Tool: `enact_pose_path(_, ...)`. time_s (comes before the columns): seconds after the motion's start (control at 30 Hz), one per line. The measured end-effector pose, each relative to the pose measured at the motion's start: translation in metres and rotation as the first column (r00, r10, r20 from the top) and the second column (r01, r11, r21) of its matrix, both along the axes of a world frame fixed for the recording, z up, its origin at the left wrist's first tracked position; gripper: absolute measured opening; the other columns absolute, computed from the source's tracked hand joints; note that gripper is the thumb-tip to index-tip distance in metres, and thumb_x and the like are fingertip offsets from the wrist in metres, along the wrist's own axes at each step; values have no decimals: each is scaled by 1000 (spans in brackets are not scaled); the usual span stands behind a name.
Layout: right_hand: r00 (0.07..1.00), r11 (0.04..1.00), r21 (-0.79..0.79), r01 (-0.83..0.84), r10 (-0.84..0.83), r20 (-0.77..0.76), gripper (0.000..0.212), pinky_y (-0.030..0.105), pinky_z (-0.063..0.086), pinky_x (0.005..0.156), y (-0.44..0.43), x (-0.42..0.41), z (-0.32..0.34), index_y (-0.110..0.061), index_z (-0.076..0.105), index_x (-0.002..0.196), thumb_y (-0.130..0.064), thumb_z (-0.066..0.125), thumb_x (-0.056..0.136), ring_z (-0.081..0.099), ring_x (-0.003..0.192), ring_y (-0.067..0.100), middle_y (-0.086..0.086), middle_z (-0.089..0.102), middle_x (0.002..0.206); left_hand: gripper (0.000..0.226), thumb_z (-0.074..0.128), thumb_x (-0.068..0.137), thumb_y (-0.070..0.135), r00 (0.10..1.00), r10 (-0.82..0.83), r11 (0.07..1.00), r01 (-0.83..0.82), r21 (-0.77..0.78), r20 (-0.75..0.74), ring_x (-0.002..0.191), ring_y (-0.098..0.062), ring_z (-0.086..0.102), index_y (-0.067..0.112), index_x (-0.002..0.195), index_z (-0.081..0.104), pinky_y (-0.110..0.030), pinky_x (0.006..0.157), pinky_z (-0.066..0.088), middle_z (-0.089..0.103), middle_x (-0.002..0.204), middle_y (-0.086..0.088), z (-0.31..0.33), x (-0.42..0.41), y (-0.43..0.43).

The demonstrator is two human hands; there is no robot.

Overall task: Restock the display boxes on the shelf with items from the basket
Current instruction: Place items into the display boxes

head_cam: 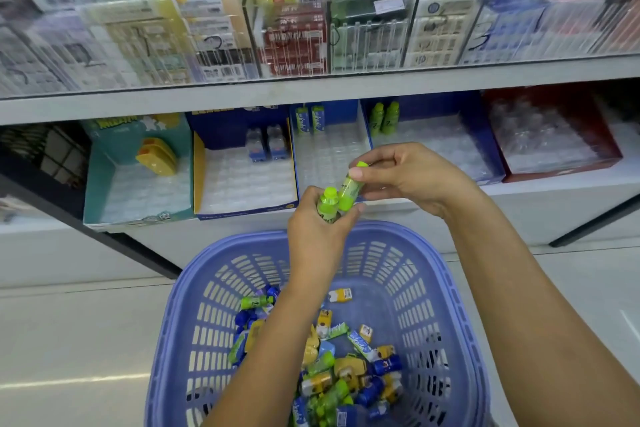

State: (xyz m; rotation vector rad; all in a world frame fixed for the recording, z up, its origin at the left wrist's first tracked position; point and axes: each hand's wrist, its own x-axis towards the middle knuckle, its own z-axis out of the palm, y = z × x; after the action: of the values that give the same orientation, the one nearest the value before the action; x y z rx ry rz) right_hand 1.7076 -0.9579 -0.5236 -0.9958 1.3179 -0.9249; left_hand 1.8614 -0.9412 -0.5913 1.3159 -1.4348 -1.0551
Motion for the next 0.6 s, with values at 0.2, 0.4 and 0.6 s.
enact_pose_path(0.2, 996, 995, -72, -66, 61, -61, 27, 23, 57, 81, -1, -14, -2, -7, 67, 104, 3, 66, 80, 68, 81, 13, 13, 69, 95, 24, 77, 75, 36, 996, -89, 994, 91, 60, -23, 53, 4, 52, 24, 90, 63, -7, 51, 38, 59, 57, 20, 5, 3, -8)
enact_pose_path(0.4, 986, 982, -151, -113, 129, 103, 34, 27, 57, 83, -6, -10, -2, -10, 67, 107, -9, 69, 73, 68, 92, 18, 8, 69, 99, 39, 72, 82, 28, 996, -87, 995, 87, 54, -5, 43, -3, 32, 37, 50, 53, -15, 44, 26, 39, 42, 14, 5, 4, -12)
enact_pose_path(0.6, 974, 930, -342, 133, -186, -128, 31, 18, 53, 81, -23, -31, -8, -12, 66, 105, 3, 69, 78, 67, 79, 3, 0, 71, 91, 10, 69, 82, 39, 989, -145, 980, 143, 141, 0, 51, 0, 45, 30, 84, 64, -15, 53, 39, 54, 55, 17, 8, 2, -17)
